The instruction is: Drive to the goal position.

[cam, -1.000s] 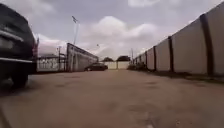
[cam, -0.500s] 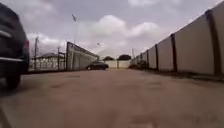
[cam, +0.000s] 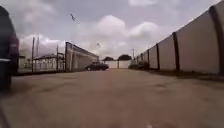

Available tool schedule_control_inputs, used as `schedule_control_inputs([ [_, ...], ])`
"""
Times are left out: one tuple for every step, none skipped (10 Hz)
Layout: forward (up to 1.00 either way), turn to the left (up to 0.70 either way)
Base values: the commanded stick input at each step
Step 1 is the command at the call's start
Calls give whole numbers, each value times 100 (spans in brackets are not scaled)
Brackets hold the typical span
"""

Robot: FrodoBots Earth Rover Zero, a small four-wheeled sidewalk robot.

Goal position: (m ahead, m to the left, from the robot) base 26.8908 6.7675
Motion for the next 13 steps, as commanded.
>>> schedule_control_inputs([
  [70,-35],
  [70,-35],
  [70,-35],
  [70,-35],
  [70,-34],
  [70,-27],
  [70,0],
  [70,0],
  [70,0],
  [70,0],
  [70,0],
  [70,0],
  [70,0],
])
